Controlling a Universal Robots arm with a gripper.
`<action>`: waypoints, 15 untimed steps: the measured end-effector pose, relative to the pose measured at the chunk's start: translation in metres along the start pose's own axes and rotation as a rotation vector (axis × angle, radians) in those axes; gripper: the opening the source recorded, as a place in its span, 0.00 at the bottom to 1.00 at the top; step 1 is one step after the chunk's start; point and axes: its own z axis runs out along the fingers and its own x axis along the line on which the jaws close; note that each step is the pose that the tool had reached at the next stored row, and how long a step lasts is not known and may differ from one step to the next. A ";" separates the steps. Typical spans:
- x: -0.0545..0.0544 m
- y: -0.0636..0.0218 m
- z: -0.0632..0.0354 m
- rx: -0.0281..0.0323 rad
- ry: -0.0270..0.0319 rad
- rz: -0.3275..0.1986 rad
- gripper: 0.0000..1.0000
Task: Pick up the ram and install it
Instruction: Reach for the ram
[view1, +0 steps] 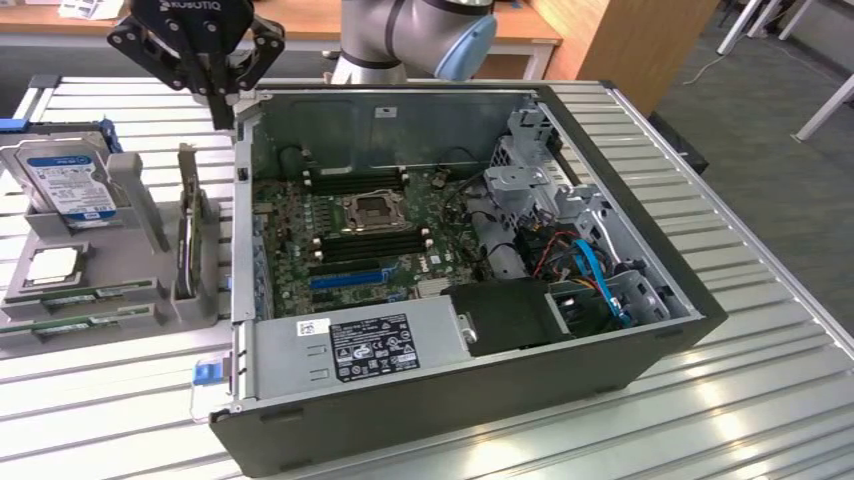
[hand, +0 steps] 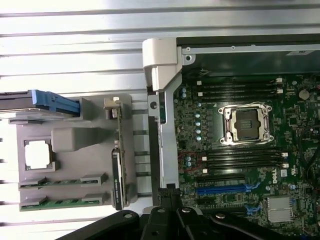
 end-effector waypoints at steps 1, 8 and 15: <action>0.002 -0.0001 0.0000 -0.0001 0.0000 0.000 0.10; 0.014 -0.0010 -0.0003 -0.0001 0.0000 0.000 0.10; 0.025 -0.0019 -0.0007 0.0000 0.0001 0.000 0.10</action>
